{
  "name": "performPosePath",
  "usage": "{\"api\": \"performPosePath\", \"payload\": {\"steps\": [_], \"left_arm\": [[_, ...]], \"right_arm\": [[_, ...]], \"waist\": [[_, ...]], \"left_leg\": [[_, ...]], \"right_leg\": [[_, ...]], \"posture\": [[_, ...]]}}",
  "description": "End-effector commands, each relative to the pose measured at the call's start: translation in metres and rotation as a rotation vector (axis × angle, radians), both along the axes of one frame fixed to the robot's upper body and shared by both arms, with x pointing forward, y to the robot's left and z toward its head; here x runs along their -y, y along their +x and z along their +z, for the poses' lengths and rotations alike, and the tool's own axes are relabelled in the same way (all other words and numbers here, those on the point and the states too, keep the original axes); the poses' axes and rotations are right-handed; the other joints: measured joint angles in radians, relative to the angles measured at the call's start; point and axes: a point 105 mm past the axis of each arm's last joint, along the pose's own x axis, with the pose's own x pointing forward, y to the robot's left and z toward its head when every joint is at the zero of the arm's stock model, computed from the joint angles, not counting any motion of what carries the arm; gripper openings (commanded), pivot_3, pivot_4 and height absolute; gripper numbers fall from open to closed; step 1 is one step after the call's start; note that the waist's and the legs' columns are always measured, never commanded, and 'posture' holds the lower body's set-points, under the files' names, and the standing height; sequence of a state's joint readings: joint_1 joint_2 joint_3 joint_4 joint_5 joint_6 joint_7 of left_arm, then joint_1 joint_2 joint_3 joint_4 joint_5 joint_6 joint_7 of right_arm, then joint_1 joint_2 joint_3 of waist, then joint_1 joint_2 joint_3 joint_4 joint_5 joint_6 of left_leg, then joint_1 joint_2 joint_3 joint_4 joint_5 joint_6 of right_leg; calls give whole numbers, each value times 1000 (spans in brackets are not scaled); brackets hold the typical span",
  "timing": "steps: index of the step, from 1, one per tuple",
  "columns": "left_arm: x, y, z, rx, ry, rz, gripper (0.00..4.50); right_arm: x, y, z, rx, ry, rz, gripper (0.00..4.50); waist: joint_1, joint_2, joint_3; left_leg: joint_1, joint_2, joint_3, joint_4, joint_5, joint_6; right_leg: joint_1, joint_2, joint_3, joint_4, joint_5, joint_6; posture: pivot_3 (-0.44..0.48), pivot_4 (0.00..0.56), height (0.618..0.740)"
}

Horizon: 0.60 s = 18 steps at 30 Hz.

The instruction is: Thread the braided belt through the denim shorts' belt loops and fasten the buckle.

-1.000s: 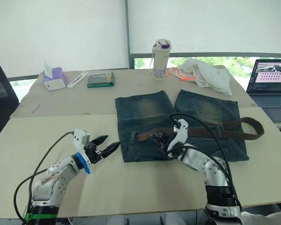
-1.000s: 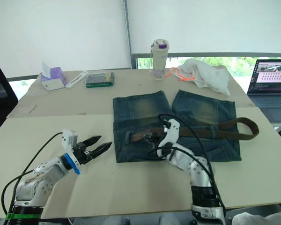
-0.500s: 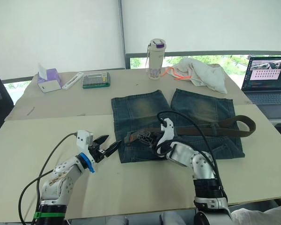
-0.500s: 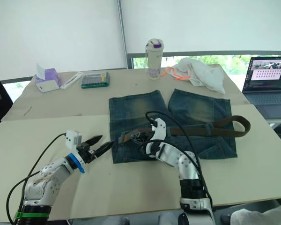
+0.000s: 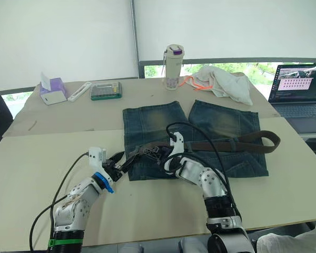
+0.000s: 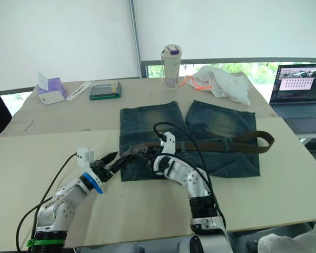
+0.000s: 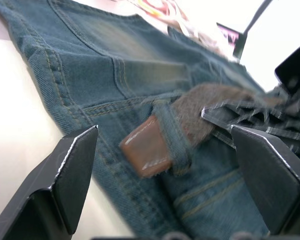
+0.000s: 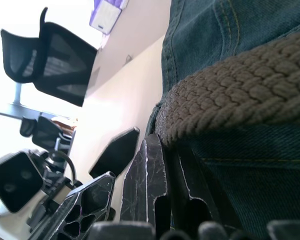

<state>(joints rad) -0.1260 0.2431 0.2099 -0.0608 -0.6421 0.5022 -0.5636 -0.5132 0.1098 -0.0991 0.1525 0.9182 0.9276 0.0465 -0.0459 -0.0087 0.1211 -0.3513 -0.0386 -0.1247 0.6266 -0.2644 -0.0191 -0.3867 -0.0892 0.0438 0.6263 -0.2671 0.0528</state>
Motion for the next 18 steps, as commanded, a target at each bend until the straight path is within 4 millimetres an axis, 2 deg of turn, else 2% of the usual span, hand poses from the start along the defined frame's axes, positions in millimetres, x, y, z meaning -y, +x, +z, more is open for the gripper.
{"api": "performPosePath", "payload": {"steps": [1, 5, 10, 13, 15, 18], "left_arm": [[-2, 5, 20, 10, -133, 22, 4464], [6, 3, 27, -35, -287, -24, 4464], [16, 6, 31, -114, -428, -55, 4464], [19, 15, 38, -133, -529, -52, 4464], [22, 16, 40, -147, -551, -67, 4464], [26, 16, 29, -209, -523, -66, 4464]], "right_arm": [[-24, 6, 30, -31, 197, 12, 0], [-20, 10, 32, -74, 290, -2, 0], [-20, 7, 34, -57, 294, 23, 0], [-23, 2, 39, -29, 297, 57, 0], [-23, 2, 39, -26, 293, 57, 0], [-21, 3, 39, -24, 293, 49, 0]], "waist": [[2, -1, 0], [4, -1, -1], [4, -1, -1], [3, -1, -1], [3, -1, -1], [2, -1, -1]], "left_leg": [[0, 0, 0, 0, 0, 0], [0, 0, 0, 0, 0, 0], [0, -1, 0, 1, 0, 0], [0, -1, 0, 1, 0, 0], [0, -1, 0, 1, 0, 0], [0, -1, 0, 0, 0, 0]], "right_leg": [[0, 0, 0, 0, 0, 0], [1, 0, 0, 0, 0, 0], [1, 0, 0, 0, 0, 0], [1, 0, 0, 0, 0, 0], [0, 0, -1, 0, 0, 0], [0, 0, 0, 0, 0, 0]], "posture": [[0, 150, 740], [0, 150, 740], [0, 150, 740], [0, 150, 740], [0, 150, 740], [0, 150, 740]]}}
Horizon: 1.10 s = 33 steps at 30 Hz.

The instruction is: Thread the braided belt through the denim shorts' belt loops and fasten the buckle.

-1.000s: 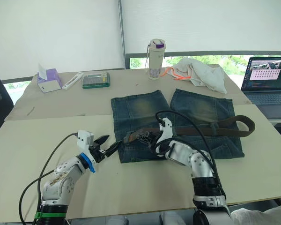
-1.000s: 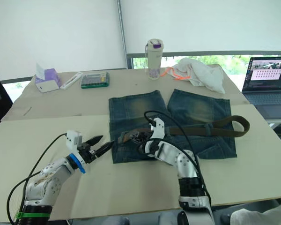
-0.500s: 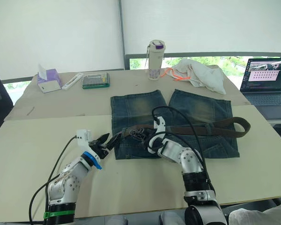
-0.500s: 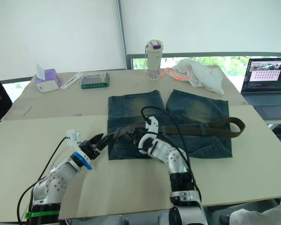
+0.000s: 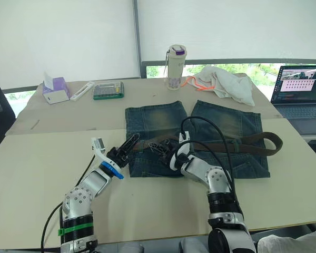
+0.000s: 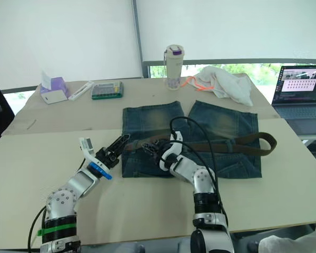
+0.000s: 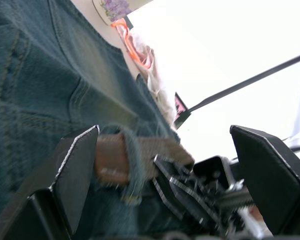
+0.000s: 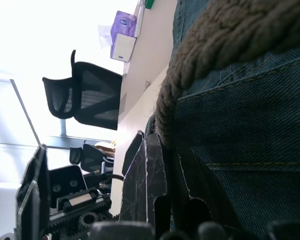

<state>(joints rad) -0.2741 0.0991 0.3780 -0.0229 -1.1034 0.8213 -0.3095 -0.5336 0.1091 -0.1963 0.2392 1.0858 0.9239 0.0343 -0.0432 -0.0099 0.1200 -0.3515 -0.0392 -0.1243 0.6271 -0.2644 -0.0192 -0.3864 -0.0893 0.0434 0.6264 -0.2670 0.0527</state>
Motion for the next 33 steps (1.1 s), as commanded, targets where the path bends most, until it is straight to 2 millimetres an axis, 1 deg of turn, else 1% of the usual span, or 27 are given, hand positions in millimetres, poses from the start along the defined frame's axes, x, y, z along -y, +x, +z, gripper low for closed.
{"api": "performPosePath", "payload": {"steps": [1, 4, 9, 12, 16, 20, 23, 24, 25, 26, 29, 30, 31, 33], "left_arm": [[4, -1, -4, -37, 5, -29, 4464], [3, 0, -14, -80, 22, -14, 4464], [-8, 9, -16, -115, -18, 79, 4464], [-2, 5, -16, -111, -7, 44, 4464], [7, 1, -13, -89, -13, -2, 4464], [8, 1, -9, -73, -24, -10, 4464], [3, 4, -7, -65, -35, 19, 3689], [1, 5, -6, -59, -41, 28, 3336], [-1, 6, -5, -53, -52, 39, 3215], [-4, 6, -3, -51, -64, 49, 2688], [-8, 7, -2, -48, -77, 67, 1646], [-9, 7, -2, -46, -91, 76, 1482], [-10, 6, -1, -44, -99, 80, 1021], [-10, 5, 0, -41, -110, 83, 309]], "right_arm": [[-31, -4, 34, 75, 103, 66, 0], [-31, -4, 37, 86, 112, 70, 0], [-31, -8, 40, 100, 142, 82, 0], [-31, -10, 42, 112, 159, 95, 0], [-32, -11, 41, 113, 141, 102, 0], [-32, -10, 39, 116, 126, 104, 0], [-31, -10, 36, 109, 122, 98, 0], [-30, -10, 35, 106, 120, 96, 0], [-30, -10, 34, 103, 118, 94, 0], [-29, -10, 33, 101, 116, 92, 0], [-27, -9, 30, 91, 109, 83, 0], [-27, -8, 28, 84, 105, 77, 0], [-26, -8, 27, 80, 101, 75, 0], [-25, -7, 25, 75, 97, 67, 0]], "waist": [[-1, 0, 0], [-1, 0, 0], [0, 0, 0], [0, 0, 0], [0, 0, 0], [0, 0, 0], [-1, 0, 0], [-1, 0, 0], [-1, 0, 0], [-1, 0, 0], [-1, 0, 0], [-1, 0, 0], [-1, 0, 0], [-1, 0, 0]], "left_leg": [[0, 0, 0, 0, 0, 0], [0, 0, 0, 0, 0, 0], [0, 0, 0, 0, 0, 0], [0, 0, 0, 0, 0, 0], [-1, 0, 0, 0, 0, 0], [-1, 0, 0, 0, 0, 0], [-1, 0, 0, 0, 0, 0], [-1, 0, 0, 0, 0, 0], [-1, 0, 0, 0, 0, 0], [-1, 0, 0, 0, 0, 0], [-1, 0, 0, -1, 0, 0], [-1, 0, 0, 0, 0, 0], [-1, 0, 0, 0, 0, 0], [-1, 0, 0, 0, 0, 0]], "right_leg": [[0, 0, 0, 0, 0, 0], [0, 0, 0, 0, 0, 0], [0, 0, 0, 0, 0, 0], [-1, 0, 0, -1, 0, 0], [-1, 0, 0, -1, 0, 0], [-1, 0, 0, -1, 0, 0], [-1, 0, 0, -1, 0, 0], [-1, 0, 0, -1, 0, 0], [-1, 0, 0, -1, 0, 0], [-1, 0, 0, -1, 0, 0], [-1, 0, 0, -1, 0, 0], [-1, 0, 0, -1, 0, 0], [-1, 0, 0, -1, 0, 0], [-1, 0, 0, -1, 0, 0]], "posture": [[0, 150, 740], [0, 150, 740], [0, 150, 740], [0, 150, 740], [0, 150, 740], [0, 150, 740], [0, 150, 740], [0, 150, 740], [0, 150, 740], [0, 150, 740], [0, 150, 740], [0, 150, 740], [0, 150, 740], [0, 150, 740]]}}
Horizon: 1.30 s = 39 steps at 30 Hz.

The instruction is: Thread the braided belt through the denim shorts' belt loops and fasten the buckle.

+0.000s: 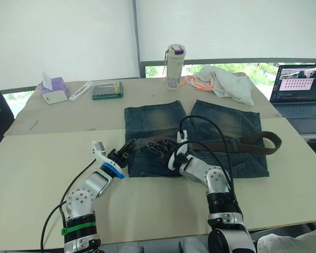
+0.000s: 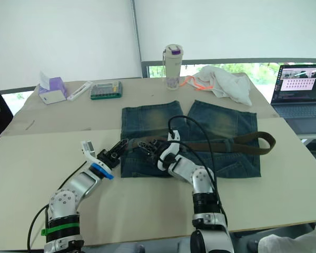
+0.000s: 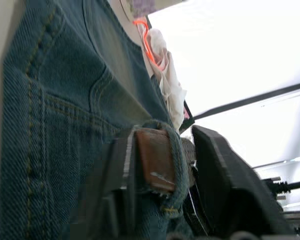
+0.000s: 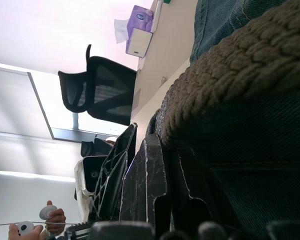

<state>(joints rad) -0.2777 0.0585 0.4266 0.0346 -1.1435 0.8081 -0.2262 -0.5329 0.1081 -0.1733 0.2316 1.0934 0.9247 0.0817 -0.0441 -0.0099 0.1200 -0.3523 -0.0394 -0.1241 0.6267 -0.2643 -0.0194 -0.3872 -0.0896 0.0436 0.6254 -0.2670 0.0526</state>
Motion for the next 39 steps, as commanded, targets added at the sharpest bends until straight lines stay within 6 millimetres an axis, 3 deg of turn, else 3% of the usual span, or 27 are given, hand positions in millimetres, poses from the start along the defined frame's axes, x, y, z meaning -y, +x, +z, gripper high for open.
{"api": "performPosePath", "payload": {"steps": [1, 11, 15, 17, 21, 24, 26, 29, 32, 35, 39], "left_arm": [[-1, -1, 14, 56, -26, 8, 29], [3, -2, 9, 38, -11, -2, 29], [1, -2, 6, 28, 12, 4, 0], [-1, -2, 5, 25, 33, 5, 0], [-5, -1, 3, 26, 106, -2, 0], [-12, 1, 3, 33, 142, 5, 0], [-14, 2, 3, 37, 154, 3, 0], [-17, 3, 5, 47, 174, 6, 0], [-23, 5, 7, 64, 228, 19, 0], [-33, 8, 10, 91, 317, 37, 0], [-46, 12, 9, 101, 419, 62, 0]], "right_arm": [[-19, -2, 18, 34, 66, 26, 0], [-14, -2, 20, 78, 53, 23, 0], [-2, -11, 30, 159, 57, 54, 1335], [8, -19, 32, 245, -28, 89, 2104], [50, -48, 40, 480, -256, 197, 3484], [89, -64, 46, 550, -364, 221, 4468], [101, -69, 47, 562, -400, 230, 4468], [135, -66, 42, 555, -527, 158, 4468], [192, -45, 41, 507, -646, -53, 4468], [259, -41, 33, 426, -813, -192, 4468], [297, -40, 25, 355, -913, -246, 4468]], "waist": [[0, 0, 0], [0, 0, 0], [1, 0, 0], [4, 0, 0], [12, 0, 1], [22, -1, 2], [21, -2, 2], [24, -4, 3], [28, -6, 4], [41, -6, 5], [43, -6, 5]], "left_leg": [[0, 0, 0, 0, 0, 0], [0, 0, 0, 0, 0, 0], [0, 0, 0, 0, 0, 0], [0, 0, 0, 0, 0, 0], [-1, -2, 0, 1, 0, 0], [-1, -2, 2, 1, 0, 0], [-1, -1, 7, 1, 0, 0], [-1, 1, 10, 0, 0, 0], [-1, 1, 12, 1, 0, 0], [-1, 0, 13, 1, 0, 0], [-1, 0, 14, 1, 0, 0]], "right_leg": [[0, 0, 0, 0, 0, 0], [0, 0, 0, 0, 0, 0], [0, 0, 0, 0, 0, 0], [0, 0, 0, -1, 0, 0], [1, -2, -1, -2, 0, 1], [2, -2, -2, -5, -1, 1], [2, -1, -2, -5, -1, 1], [3, 0, -1, -5, 0, 1], [3, 0, -1, -5, 0, 1], [4, -2, -1, -8, 0, 2], [5, -2, 0, -10, 1, 2]], "posture": [[0, 150, 740], [0, 150, 740], [0, 150, 740], [0, 150, 740], [0, 150, 740], [0, 150, 740], [0, 150, 740], [0, 150, 740], [0, 150, 740], [0, 150, 740], [0, 150, 740]]}}
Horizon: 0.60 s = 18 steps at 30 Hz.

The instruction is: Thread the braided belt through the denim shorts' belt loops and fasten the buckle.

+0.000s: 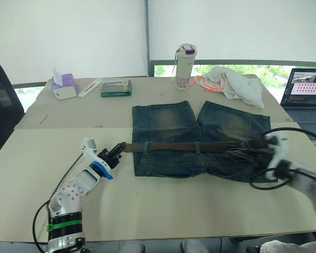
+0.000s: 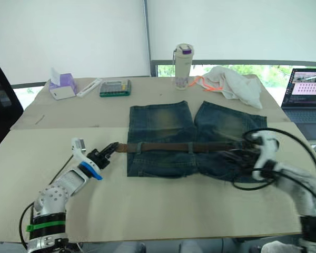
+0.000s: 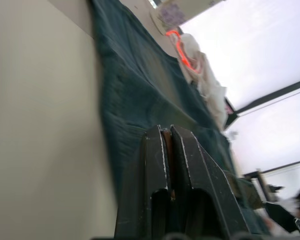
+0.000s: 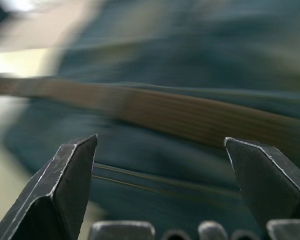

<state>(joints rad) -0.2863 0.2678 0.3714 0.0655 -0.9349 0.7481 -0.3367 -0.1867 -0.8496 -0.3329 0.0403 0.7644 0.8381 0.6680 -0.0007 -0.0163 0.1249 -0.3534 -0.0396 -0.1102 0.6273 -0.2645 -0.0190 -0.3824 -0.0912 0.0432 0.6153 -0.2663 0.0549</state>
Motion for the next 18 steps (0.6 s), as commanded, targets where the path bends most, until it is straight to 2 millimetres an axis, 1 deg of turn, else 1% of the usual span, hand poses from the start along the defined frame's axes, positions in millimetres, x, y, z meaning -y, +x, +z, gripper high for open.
{"api": "performPosePath", "payload": {"steps": [1, 3, 5, 10, 14, 16, 18], "left_arm": [[-8, 9, 13, 72, 87, 20, 0], [-12, 13, 18, 89, 102, 31, 0], [-13, 15, 21, 103, 119, 29, 0], [-14, 16, 22, 113, 149, 31, 0], [-17, 18, 24, 119, 152, 48, 0], [-18, 19, 24, 121, 159, 55, 0], [-18, 22, 23, 124, 191, 60, 0]], "right_arm": [[30, 4, 4, 17, -74, -76, 4468], [46, 7, -2, -14, -113, -138, 4468], [52, 10, -9, -48, -134, -170, 4468], [41, 16, -25, -110, -173, -134, 4468], [28, 19, -20, -88, -126, -80, 3393], [26, 18, -19, -84, -126, -66, 2688], [30, 16, -22, -93, -159, -71, 1914]], "waist": [[-5, 0, 0], [-9, 0, 0], [-11, 0, 0], [-15, 0, 0], [-11, 0, 0], [-11, 0, 0], [-11, 0, 0]], "left_leg": [[0, 0, 0, 0, 0, 0], [0, 1, 1, 0, 0, 0], [0, 1, 1, 0, 0, 0], [0, 2, 1, 0, 0, 0], [0, 1, 1, 0, 0, 0], [0, 1, 1, 1, 0, 0], [0, 1, 1, 1, 0, 0]], "right_leg": [[0, 0, 0, 0, 0, 0], [1, 1, 0, 0, 1, -1], [0, 1, 0, 0, 2, -1], [0, 1, 1, 0, 2, 0], [1, 1, 1, -1, 2, 0], [1, 0, 1, -1, 2, 0], [1, 0, 1, -1, 2, 1]], "posture": [[0, 150, 740], [0, 150, 740], [0, 150, 740], [0, 150, 740], [0, 150, 740], [0, 150, 740], [0, 150, 740]]}}
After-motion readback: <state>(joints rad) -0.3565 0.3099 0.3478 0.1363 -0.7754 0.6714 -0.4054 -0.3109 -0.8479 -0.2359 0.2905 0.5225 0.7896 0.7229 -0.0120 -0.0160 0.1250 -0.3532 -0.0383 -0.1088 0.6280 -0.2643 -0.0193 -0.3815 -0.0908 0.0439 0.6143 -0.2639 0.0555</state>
